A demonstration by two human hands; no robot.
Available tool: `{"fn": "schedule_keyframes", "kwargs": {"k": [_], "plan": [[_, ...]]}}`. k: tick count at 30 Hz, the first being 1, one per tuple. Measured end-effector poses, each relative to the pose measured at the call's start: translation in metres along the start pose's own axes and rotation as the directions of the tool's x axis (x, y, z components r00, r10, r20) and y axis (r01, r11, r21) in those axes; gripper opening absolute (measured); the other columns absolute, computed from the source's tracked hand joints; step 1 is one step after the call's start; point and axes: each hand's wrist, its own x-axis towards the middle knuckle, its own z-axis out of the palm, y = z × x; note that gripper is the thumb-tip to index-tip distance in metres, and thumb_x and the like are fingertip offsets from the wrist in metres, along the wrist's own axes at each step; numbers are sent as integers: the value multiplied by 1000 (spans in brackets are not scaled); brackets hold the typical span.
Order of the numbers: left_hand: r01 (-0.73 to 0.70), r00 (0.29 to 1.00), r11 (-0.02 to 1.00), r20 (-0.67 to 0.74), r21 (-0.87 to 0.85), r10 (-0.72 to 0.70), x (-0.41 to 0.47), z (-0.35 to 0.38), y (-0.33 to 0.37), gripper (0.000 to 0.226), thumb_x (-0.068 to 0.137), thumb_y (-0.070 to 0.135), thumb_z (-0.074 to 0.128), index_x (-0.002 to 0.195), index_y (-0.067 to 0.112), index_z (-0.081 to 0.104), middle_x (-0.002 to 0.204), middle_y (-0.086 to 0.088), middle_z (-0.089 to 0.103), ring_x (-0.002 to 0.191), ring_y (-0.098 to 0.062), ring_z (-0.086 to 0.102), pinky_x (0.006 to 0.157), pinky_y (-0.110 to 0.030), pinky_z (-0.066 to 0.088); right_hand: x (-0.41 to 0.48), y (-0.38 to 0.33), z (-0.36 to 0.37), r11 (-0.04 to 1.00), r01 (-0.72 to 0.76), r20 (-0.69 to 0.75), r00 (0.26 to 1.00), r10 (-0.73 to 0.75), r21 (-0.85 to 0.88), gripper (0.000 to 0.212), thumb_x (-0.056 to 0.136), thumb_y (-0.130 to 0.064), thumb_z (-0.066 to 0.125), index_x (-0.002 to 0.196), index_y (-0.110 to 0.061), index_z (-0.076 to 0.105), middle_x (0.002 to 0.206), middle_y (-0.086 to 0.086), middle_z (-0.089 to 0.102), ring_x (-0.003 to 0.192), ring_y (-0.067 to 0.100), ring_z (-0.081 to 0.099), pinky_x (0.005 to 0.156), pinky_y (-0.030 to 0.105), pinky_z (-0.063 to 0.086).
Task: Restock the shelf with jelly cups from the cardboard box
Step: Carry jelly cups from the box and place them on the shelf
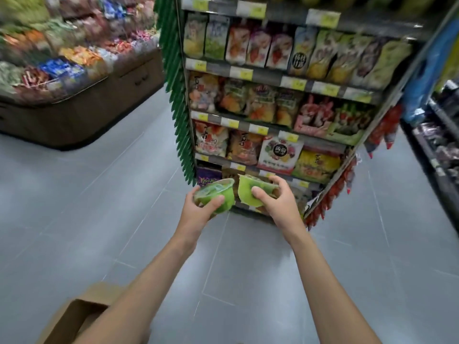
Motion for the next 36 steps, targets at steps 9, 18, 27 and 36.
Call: {"fn": "schedule_keyframes", "kwargs": {"k": [9,18,27,36], "plan": [[-224,965,973,153,52,214,73,113,107,107,45,53,88,135,15,44,124,-7,61,110,-23,62,98,-47,49,95,-92,-96,979,194,-16,981,-196,-66,76,83,-44,70,146,-24,32,152,-2,29,140,18,29,97,28,37],[-416,861,909,320,-5,396,163,220,205,78,66,40,84,130,9,51,116,-8,67,102,-19,67,88,-35,54,199,-174,-169,934,356,-122,926,-357,-34,106,54,-66,75,142,-26,34,141,2,45,125,23,50,100,48,47],[-544,734,836,441,-74,516,237,323,304,33,86,19,68,117,10,61,105,-1,72,94,-12,69,79,-22,55,290,-270,-236,873,481,-242,840,-485,-82,115,45,-68,78,140,-17,38,130,1,58,116,19,59,98,44,50],[-752,539,657,525,-54,659,292,418,384,60,67,39,82,120,17,61,114,0,70,107,-15,65,98,-39,50,354,-328,-301,797,602,-290,772,-565,49,57,71,-35,82,119,-12,61,110,1,71,104,18,67,94,38,53]]}}
